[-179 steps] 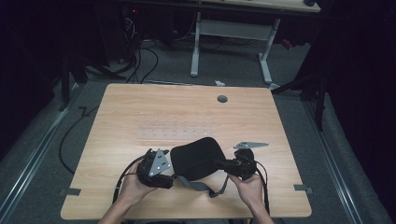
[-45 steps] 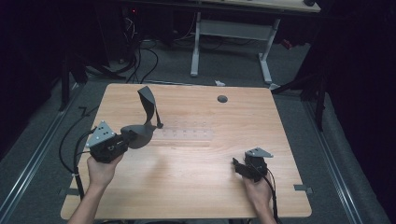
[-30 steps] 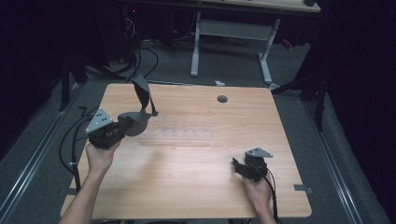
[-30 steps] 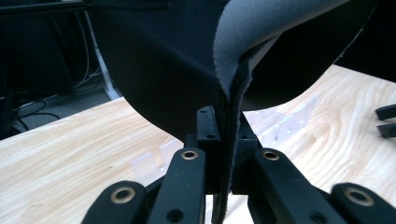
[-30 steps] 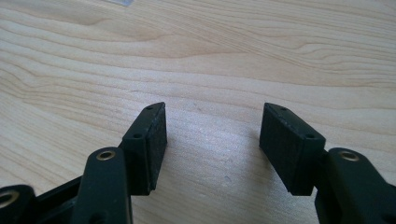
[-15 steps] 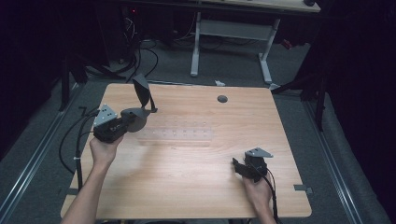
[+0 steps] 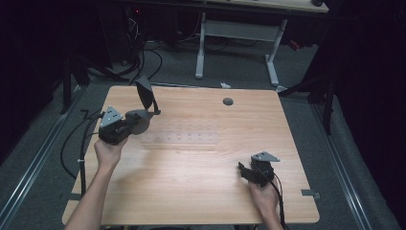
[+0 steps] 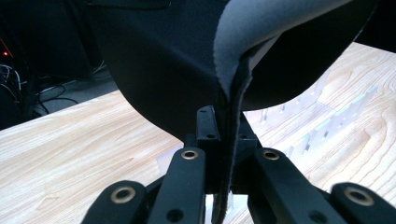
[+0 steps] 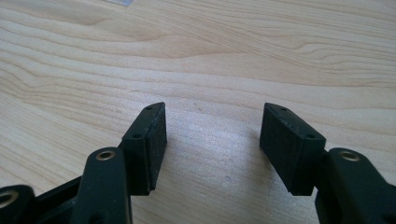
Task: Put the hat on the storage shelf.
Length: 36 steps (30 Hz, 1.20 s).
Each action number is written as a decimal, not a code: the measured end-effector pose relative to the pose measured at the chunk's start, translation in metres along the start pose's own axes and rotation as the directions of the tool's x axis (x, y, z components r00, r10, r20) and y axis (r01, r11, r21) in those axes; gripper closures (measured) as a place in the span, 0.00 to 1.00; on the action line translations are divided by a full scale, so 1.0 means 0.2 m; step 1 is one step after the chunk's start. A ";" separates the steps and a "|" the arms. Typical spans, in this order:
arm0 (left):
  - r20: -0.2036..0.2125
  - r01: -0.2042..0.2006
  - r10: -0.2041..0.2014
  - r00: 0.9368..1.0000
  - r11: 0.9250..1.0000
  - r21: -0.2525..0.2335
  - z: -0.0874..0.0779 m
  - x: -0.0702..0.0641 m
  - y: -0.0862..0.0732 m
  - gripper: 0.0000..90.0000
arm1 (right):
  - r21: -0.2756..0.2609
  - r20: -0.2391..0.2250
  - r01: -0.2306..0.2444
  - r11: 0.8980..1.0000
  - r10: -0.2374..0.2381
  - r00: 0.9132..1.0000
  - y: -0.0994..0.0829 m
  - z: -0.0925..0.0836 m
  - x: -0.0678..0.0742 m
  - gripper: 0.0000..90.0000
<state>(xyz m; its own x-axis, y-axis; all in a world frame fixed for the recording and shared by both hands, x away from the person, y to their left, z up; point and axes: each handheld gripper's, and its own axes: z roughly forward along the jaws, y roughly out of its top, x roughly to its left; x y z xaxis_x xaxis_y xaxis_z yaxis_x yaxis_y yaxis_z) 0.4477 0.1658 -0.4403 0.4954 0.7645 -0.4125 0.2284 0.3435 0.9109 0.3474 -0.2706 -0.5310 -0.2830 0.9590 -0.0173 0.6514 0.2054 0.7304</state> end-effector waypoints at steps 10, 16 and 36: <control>-0.012 0.007 -0.007 1.000 1.000 0.004 0.02 0.00 -0.02 0.96 | 0.000 0.000 0.001 1.000 -0.001 1.000 0.00 0.00 0.00 0.46; -0.027 0.029 -0.029 0.999 1.000 -0.001 0.03 -0.01 -0.01 0.96 | 0.000 0.000 0.002 1.000 -0.002 1.000 0.00 0.00 0.00 0.46; -0.082 0.060 -0.059 0.995 0.998 0.006 0.06 -0.05 -0.04 0.96 | 0.001 -0.003 0.005 1.000 -0.005 1.000 0.00 0.00 0.00 0.45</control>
<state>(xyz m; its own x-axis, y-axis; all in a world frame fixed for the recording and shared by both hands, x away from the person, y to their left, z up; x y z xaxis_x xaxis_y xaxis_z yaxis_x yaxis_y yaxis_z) 0.4505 0.1479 -0.4441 0.4110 0.7849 -0.4637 0.2626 0.3852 0.8847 0.3472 -0.2702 -0.5310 -0.2888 0.9572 -0.0187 0.6504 0.2105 0.7298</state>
